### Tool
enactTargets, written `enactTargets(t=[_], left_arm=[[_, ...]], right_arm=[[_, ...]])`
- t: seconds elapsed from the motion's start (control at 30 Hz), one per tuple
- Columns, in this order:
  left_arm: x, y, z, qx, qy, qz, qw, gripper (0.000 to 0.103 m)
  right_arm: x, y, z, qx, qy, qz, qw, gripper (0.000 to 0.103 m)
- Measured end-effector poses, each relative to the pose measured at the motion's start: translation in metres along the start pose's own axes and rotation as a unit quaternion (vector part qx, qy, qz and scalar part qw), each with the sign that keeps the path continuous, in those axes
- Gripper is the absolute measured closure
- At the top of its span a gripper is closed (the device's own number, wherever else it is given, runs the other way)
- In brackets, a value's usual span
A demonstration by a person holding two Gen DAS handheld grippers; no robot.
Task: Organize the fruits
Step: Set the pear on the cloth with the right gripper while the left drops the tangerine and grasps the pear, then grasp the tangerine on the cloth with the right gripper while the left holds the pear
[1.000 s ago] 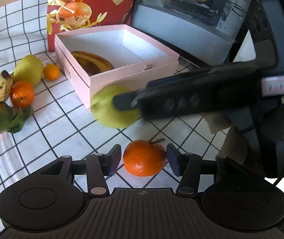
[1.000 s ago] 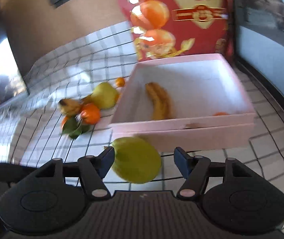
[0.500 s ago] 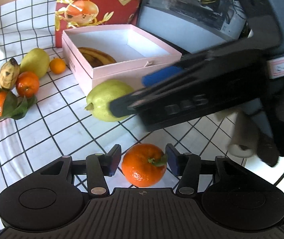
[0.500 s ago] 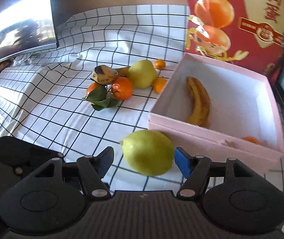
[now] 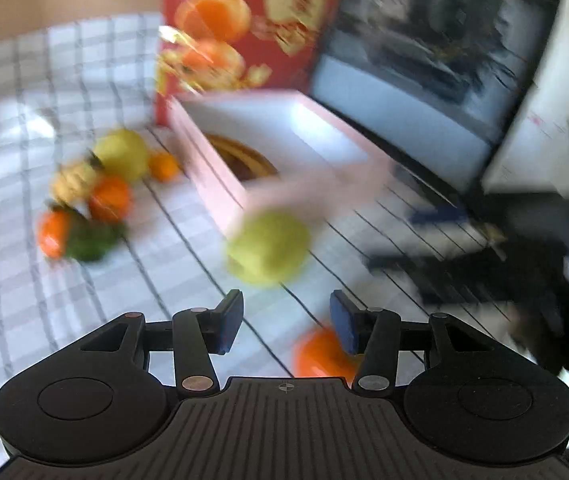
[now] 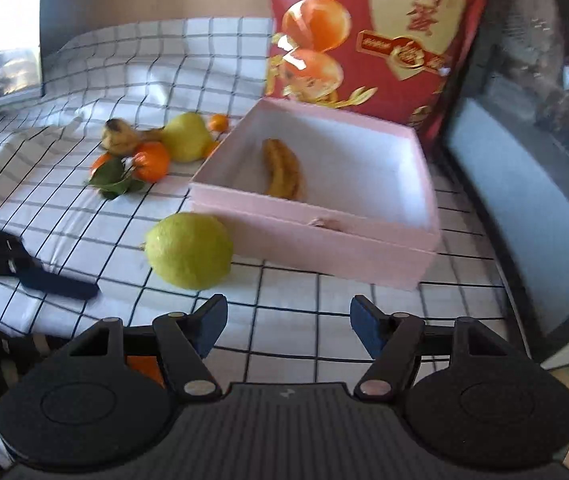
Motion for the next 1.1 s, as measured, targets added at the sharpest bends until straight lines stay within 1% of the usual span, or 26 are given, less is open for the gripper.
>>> enactTargets(t=[0.07,0.13,0.17,0.2,0.23,0.33,0.43,0.5,0.57,0.7,0.77,0.8,0.9,1.03,1.1], left_arm=[[-0.009,-0.014,0.008,0.001,-0.012,0.016,0.9998,0.050],[-0.014,-0.025,0.020,-0.004,-0.008,0.028,0.9996,0.050],[-0.017,-0.029,0.029,-0.015,-0.003,0.031,0.9994,0.050],[-0.017,-0.032,0.037,-0.024,0.002,0.031,0.9992,0.050],[-0.018,-0.034,0.044,-0.031,0.008,0.030,0.9990,0.046],[-0.020,-0.038,0.055,-0.040,0.040,0.017,0.9982,0.047],[-0.017,-0.036,0.062,-0.051,0.060,0.020,0.9967,0.048],[-0.012,-0.034,0.066,-0.060,0.068,0.029,0.9954,0.046],[-0.008,-0.035,0.068,-0.060,0.064,0.037,0.9955,0.044],[-0.008,-0.040,0.075,-0.061,0.058,0.033,0.9959,0.040],[-0.008,-0.041,0.079,-0.076,0.052,0.033,0.9952,0.037],[-0.007,-0.041,0.082,-0.086,0.048,0.036,0.9945,0.034],[-0.005,-0.036,0.090,-0.112,0.031,0.050,0.9920,0.030],[-0.003,-0.036,0.088,-0.102,0.023,0.048,0.9933,0.031],[0.000,-0.037,0.086,-0.094,0.024,0.047,0.9942,0.032]], right_arm=[[-0.004,0.004,-0.004,-0.006,-0.023,-0.001,1.000,0.034],[-0.012,0.009,-0.008,-0.013,-0.039,-0.014,0.999,0.034],[-0.016,0.011,-0.009,-0.015,-0.042,-0.020,0.999,0.034],[-0.019,0.013,-0.009,-0.018,-0.045,-0.023,0.999,0.034],[-0.022,0.015,-0.009,-0.023,-0.049,-0.020,0.998,0.034],[-0.027,0.021,-0.011,-0.035,-0.075,-0.009,0.996,0.034],[-0.032,0.028,-0.017,-0.040,-0.088,-0.003,0.995,0.034],[-0.036,0.032,-0.017,-0.044,-0.098,0.005,0.994,0.034],[-0.042,0.035,-0.015,-0.045,-0.104,0.008,0.993,0.034],[-0.054,0.035,-0.003,-0.043,-0.126,0.009,0.991,0.033],[-0.058,0.034,0.002,-0.044,-0.135,0.012,0.990,0.033],[-0.060,0.033,0.003,-0.044,-0.136,0.011,0.990,0.033],[-0.071,0.035,0.006,-0.045,-0.131,-0.010,0.990,0.033],[-0.080,0.040,0.004,-0.044,-0.135,-0.033,0.989,0.038],[-0.080,0.042,0.002,-0.042,-0.132,-0.037,0.990,0.043]])
Point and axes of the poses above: each gripper's, at about its wrist camera, not at the fingertips, and z roughly the way its jaws point, x to its right, y to its underside, the point moved 4 cm from there along z, roughly the way its jaws point, and after that the axes turned 3 degrees about z, right-handed, at the moved point
